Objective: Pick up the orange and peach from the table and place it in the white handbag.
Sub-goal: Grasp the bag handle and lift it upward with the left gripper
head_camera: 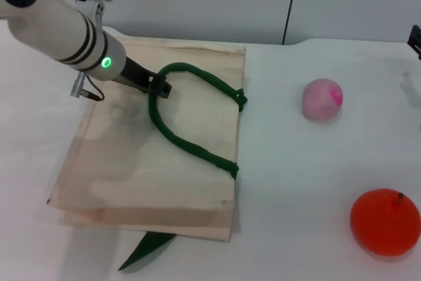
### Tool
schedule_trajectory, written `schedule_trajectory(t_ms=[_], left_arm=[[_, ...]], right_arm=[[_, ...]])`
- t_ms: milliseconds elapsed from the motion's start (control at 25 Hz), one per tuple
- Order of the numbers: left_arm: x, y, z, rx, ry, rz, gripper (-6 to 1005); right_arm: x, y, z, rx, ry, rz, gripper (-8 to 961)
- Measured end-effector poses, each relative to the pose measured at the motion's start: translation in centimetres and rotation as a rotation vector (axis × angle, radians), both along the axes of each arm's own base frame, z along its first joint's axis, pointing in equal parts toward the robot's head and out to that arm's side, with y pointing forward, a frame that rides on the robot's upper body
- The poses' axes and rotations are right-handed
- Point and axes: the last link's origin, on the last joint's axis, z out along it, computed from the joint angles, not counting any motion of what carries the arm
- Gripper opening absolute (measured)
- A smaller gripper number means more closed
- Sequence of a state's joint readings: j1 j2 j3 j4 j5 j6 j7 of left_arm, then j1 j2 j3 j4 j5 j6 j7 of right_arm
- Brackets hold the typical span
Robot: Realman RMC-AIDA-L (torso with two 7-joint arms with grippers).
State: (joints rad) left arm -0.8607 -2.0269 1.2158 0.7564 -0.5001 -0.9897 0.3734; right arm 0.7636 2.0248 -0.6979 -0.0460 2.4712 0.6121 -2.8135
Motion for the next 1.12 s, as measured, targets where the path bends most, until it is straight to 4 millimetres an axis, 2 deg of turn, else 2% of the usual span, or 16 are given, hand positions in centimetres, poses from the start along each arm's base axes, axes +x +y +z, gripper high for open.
schedule_trajectory(t_ms=[520, 600, 840, 1120], left_arm=[[0.18, 0.43, 0.0, 0.013, 0.011, -0.026, 448], [0.14, 0.45, 0.02, 0.013, 0.012, -0.026, 310], [-0.05, 0.49, -0.02, 0.004, 0.034, -0.041, 149], [0.2, 0.64, 0.18, -0.001, 0.046, -0.082, 126]], right_arm=[[-0.11, 0.03, -0.11, -0.001, 0.007, 0.0, 759], [-0.12, 0.05, -0.08, 0.0, 0.011, 0.0, 759], [-0.25, 0.1, -0.18, -0.009, 0.003, 0.007, 759], [-0.45, 0.11, -0.45, -0.025, 0.0, 0.017, 759]])
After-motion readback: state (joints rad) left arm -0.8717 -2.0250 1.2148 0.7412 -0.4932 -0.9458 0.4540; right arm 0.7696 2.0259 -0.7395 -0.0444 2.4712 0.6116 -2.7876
